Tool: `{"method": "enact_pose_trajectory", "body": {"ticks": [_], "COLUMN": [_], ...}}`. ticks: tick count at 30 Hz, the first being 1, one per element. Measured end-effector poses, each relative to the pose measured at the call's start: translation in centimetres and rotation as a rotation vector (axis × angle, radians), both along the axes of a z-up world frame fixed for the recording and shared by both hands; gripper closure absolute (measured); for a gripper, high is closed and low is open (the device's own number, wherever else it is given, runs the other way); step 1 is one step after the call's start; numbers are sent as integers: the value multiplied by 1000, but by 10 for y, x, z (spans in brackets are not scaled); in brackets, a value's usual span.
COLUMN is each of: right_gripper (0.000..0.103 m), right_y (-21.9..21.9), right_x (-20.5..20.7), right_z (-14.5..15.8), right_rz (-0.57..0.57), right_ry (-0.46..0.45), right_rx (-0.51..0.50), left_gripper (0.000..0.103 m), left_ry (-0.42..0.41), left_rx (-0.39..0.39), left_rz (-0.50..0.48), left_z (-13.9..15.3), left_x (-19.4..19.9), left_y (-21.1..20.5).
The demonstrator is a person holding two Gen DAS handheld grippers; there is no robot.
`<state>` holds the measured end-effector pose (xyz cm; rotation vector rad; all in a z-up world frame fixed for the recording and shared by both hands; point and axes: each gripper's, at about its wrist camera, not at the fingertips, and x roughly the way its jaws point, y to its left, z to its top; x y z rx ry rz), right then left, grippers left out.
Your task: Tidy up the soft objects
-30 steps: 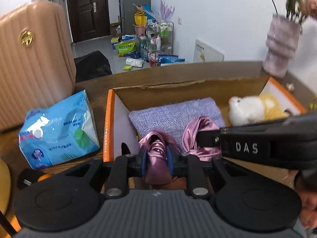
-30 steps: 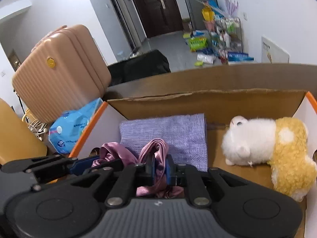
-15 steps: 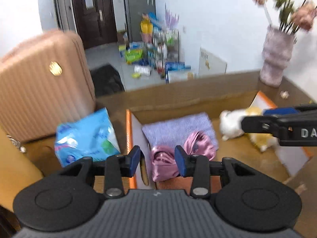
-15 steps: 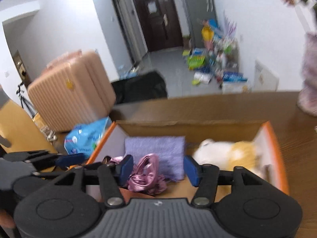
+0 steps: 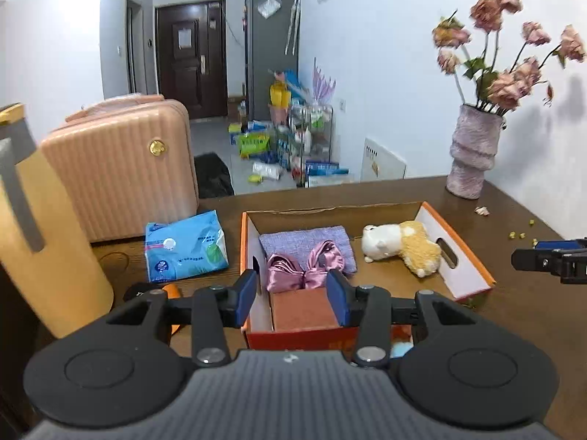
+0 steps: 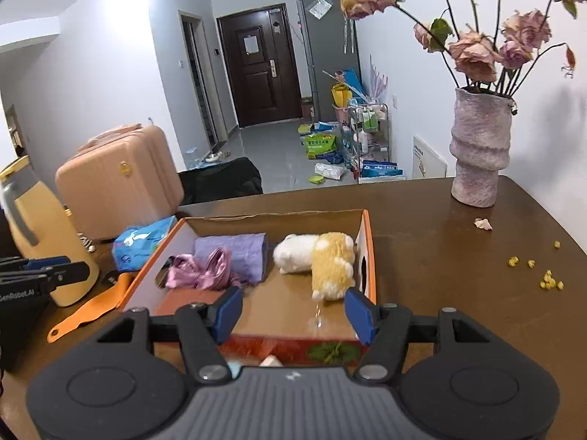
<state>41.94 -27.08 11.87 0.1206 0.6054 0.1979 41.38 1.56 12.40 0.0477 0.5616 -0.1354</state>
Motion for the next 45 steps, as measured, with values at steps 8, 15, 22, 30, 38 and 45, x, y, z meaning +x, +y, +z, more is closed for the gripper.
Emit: {"method": "enact_pose_trajectory", "body": {"ticks": [8, 15, 22, 30, 38, 45], "right_gripper": [35, 23, 20, 20, 21, 30], "right_y": [-1, 1, 16, 35, 56, 70], "right_x": [-106, -198, -267, -256, -210, -158], "right_z": [-27, -76, -110, -122, -137, -145], "right_rz": [15, 46, 61, 87, 121, 97], "right_ry": [-160, -155, -184, -149, -83, -57], "right_rx": [3, 119, 47, 19, -19, -58], "left_gripper": [24, 2, 0, 0, 3, 41], "left_ry": [-138, -199, -195, -141, -44, 37], "left_rx": [-10, -9, -31, 8, -57, -105], "left_rz": [-22, 12, 43, 47, 13, 44], "left_z": [-29, -79, -105, -124, -143, -154], "left_x": [-118, -219, -282, -259, -211, -170], "left_y": [-1, -5, 3, -6, -15, -4]}}
